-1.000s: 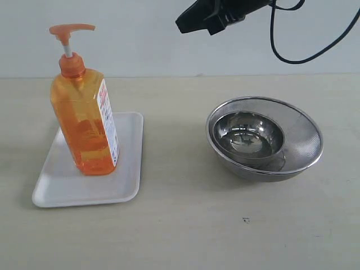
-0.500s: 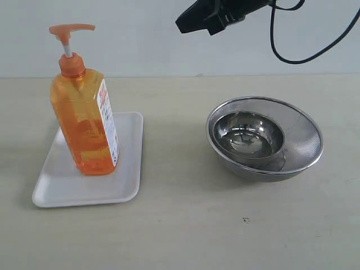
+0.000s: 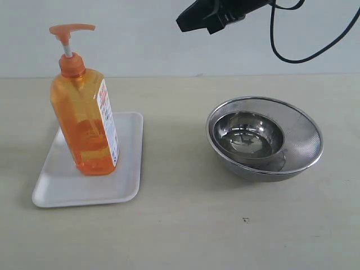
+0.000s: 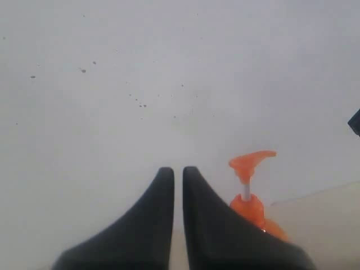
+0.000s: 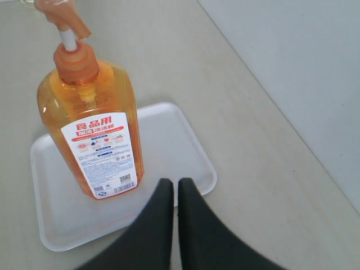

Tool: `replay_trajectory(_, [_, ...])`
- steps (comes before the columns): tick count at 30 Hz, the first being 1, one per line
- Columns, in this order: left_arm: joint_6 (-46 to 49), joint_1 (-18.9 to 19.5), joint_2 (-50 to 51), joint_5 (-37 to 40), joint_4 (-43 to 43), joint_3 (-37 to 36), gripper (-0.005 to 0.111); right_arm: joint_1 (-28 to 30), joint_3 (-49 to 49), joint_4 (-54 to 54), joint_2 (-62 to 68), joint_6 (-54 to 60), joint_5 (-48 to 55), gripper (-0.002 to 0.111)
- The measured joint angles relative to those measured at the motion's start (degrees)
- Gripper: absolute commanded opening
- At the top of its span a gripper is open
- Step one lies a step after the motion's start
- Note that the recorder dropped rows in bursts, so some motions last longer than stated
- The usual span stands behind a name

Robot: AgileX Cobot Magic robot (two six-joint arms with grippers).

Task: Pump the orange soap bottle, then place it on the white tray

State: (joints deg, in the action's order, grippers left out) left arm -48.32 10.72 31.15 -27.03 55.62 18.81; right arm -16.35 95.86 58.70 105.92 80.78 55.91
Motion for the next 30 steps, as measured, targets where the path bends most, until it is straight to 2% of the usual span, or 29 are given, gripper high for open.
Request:
replay_trajectory(6, [-0.11, 0.00, -0.32, 0.00, -0.10, -0.39, 0.005, 0.00, 0.00, 0.00, 0.00, -0.09, -0.11, 0.000])
replay_trajectory(9, [4.68, 0.00, -0.32, 0.00, -1.40, -0.52, 0.005, 0.00, 0.00, 0.00, 0.00, -0.09, -0.11, 0.000])
replay_trajectory(12, [13.06, 0.00, -0.32, 0.00, -7.29, -1.01, 0.005, 0.00, 0.00, 0.00, 0.00, -0.09, -0.11, 0.000])
replay_trajectory(14, [19.50, 0.00, -0.32, 0.00, -13.26, -1.59, 0.005, 0.00, 0.00, 0.00, 0.00, -0.09, -0.11, 0.000])
replay_trajectory(17, [32.95, 0.00, -0.32, 0.00, -26.95, -3.61, 0.005, 0.00, 0.00, 0.00, 0.00, -0.09, -0.11, 0.000])
replay_trajectory(19, [37.11, 0.00, -0.32, 0.00, -31.10, -4.49, 0.005, 0.00, 0.00, 0.00, 0.00, -0.09, -0.11, 0.000])
replay_trajectory(30, [48.64, 0.00, -0.32, 2.54, -40.62, -5.26, 0.005, 0.00, 0.00, 0.00, 0.00, -0.09, -0.22, 0.000])
